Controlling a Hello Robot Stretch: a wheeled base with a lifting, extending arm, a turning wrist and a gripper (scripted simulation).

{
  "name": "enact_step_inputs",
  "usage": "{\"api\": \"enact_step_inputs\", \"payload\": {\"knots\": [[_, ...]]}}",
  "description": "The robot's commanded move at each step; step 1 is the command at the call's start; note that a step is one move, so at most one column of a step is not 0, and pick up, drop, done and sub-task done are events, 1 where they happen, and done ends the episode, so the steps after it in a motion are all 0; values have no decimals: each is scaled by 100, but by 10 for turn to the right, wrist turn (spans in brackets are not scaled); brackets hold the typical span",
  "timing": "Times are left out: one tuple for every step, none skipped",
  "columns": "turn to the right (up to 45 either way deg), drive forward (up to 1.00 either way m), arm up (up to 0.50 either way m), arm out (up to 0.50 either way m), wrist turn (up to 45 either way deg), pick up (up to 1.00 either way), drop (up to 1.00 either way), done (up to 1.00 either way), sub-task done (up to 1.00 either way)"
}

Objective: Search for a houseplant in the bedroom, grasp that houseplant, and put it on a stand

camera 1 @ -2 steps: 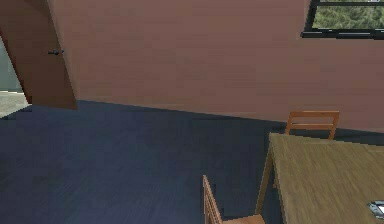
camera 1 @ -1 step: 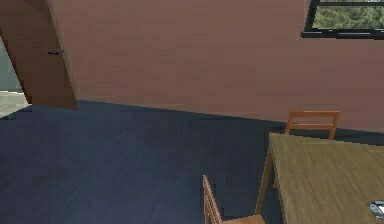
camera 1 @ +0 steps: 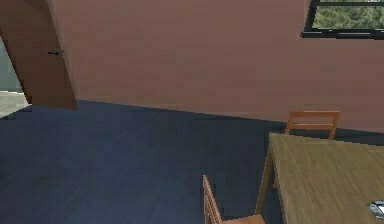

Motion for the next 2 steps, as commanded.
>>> {"api": "enact_step_inputs", "payload": {"knots": [[0, 0, 0, 0, -240, 0, 0, 0, 0], [0, 0, 0, -24, 0, 0, 0, 0, 0]]}}
